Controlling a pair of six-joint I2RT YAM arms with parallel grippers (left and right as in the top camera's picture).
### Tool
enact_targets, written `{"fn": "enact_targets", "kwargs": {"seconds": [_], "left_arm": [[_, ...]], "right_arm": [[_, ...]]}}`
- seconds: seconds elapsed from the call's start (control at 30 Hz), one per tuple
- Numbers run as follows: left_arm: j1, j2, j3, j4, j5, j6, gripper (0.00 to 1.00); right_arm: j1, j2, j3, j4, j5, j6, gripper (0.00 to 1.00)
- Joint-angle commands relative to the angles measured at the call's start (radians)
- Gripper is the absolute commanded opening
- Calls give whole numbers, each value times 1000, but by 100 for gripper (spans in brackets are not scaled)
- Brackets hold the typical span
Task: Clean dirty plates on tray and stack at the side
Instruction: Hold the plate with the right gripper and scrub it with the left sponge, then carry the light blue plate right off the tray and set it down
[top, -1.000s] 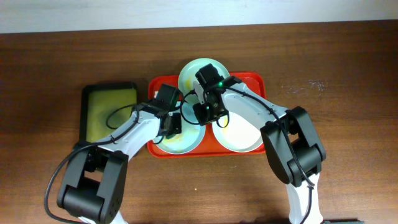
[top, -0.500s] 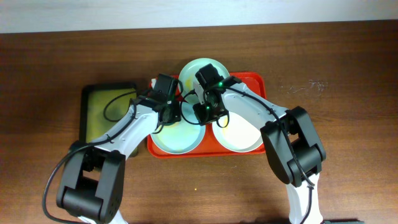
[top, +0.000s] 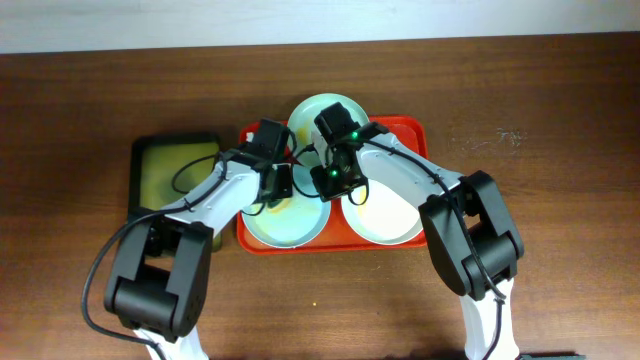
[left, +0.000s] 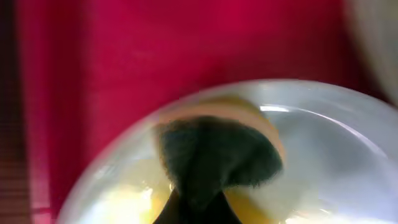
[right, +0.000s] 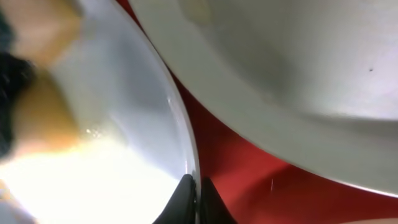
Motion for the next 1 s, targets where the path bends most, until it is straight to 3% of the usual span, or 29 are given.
{"fn": "enact_targets", "kwargs": {"seconds": [0.0,0.23,0.5,0.67,0.77,0.97], "left_arm": [[51,53,-31,-66,-348,-9,0],[48,-55,-31,-99,-417,-9,0],[77,-406,-31,-146,-100,-9,0],[176,-567,-31,-264,-88,-9,0],[267,-586,-31,-326,-96,-8,0],[400,-539,-33,-345,-94,-9,0]], "right_arm": [[-3,35,-10,-18,54,-21,4],[-3,35,-10,-18,54,-21,4],[-3,10,69,-102,51,-25,4],[8,-26,235,-241,76,-75,4],[47,-26,387,-373,279,-74,4],[227,-26,643,-586,883,-74,4]]}}
